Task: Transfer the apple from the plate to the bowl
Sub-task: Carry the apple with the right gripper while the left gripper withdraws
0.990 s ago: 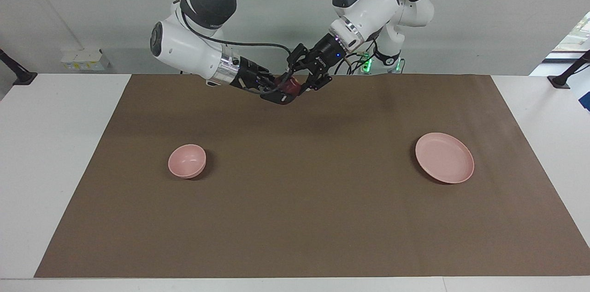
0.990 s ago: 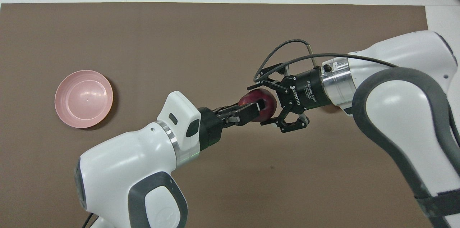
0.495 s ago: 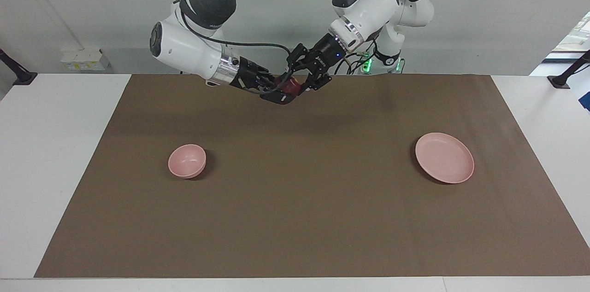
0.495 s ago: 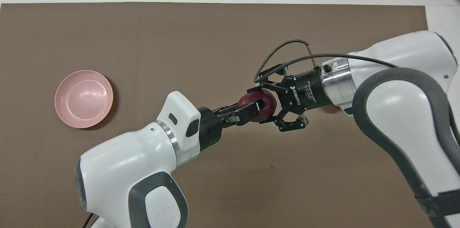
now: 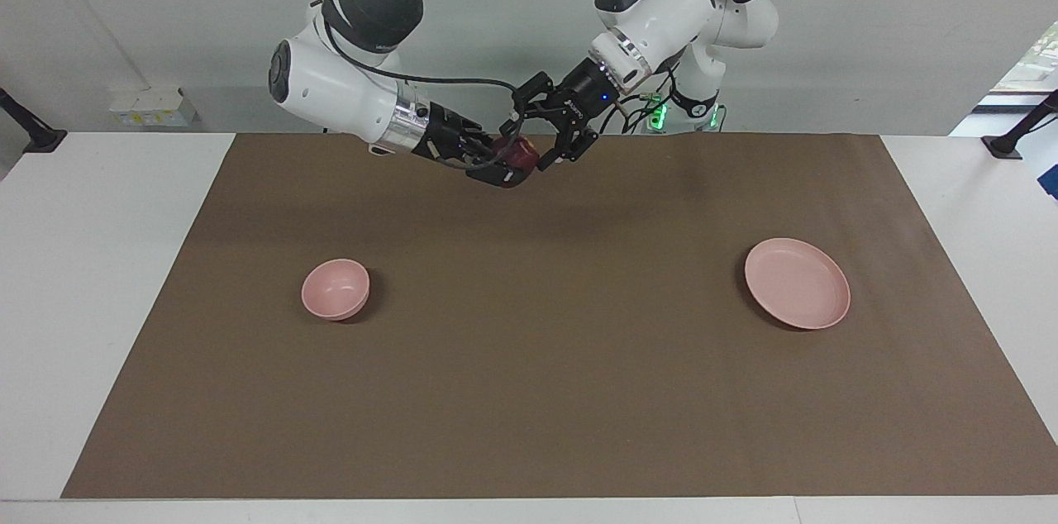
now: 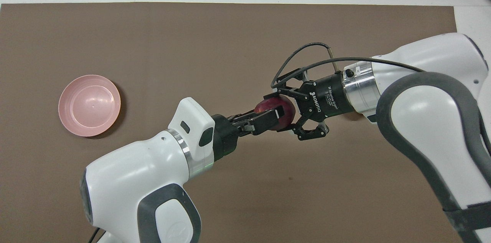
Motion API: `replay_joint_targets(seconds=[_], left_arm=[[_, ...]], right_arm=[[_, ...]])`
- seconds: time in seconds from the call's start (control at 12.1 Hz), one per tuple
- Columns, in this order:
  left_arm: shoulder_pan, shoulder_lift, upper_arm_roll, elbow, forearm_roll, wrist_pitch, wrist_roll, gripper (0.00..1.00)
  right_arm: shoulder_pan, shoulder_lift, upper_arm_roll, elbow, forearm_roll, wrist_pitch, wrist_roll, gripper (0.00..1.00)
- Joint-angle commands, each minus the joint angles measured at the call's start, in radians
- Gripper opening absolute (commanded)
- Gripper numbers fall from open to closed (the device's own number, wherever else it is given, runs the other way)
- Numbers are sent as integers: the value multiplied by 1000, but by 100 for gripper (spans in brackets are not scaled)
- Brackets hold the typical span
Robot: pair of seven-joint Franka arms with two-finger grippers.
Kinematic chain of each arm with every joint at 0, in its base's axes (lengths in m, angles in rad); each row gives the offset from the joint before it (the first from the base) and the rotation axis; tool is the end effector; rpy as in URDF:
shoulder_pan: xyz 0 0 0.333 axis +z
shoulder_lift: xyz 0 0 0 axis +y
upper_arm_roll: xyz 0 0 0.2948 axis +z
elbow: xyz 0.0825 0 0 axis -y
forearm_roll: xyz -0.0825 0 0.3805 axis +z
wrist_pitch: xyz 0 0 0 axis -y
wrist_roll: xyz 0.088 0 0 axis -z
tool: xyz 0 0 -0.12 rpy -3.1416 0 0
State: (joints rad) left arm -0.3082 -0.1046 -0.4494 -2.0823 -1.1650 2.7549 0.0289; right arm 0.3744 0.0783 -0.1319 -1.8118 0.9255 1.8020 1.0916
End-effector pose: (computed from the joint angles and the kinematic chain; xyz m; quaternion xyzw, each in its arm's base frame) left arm 0.4347 -0.3748 0.5114 0.8717 0.0590 0.1705 0.4557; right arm 0.5455 0.2164 0.4882 -0.7667 0.4796 0.2933 0.3101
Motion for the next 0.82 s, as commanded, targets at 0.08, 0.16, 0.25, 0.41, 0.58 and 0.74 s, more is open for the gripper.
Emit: replay_joint_targets(seconds=[0.08,0.16,0.25,0.41,0.58,0.74], left_arm=[[26,3,1,16,14,-9,-11,100],[50,8,1,16,18,-27,-11,100],[78,9,3,18,22,-55,-11,100],[122,9,3,16,51,-81,-11,100],[170,14,3,16,53,-95,-11,100],[199,14,5,16,70,-119,-11,100]], right_arm=[[-5,-9,0,-11,29,-9,4,0],[-5,-9,0,-11,29,-9,4,0],[-5,-9,0,-11,29,-9,4,0],[-6,-9,-3,-12,27,-16,1,0],[-21,-11,-5,-14,27,-44,-13,0],[-67,-14,-6,-17,21,-110,-67,0]])
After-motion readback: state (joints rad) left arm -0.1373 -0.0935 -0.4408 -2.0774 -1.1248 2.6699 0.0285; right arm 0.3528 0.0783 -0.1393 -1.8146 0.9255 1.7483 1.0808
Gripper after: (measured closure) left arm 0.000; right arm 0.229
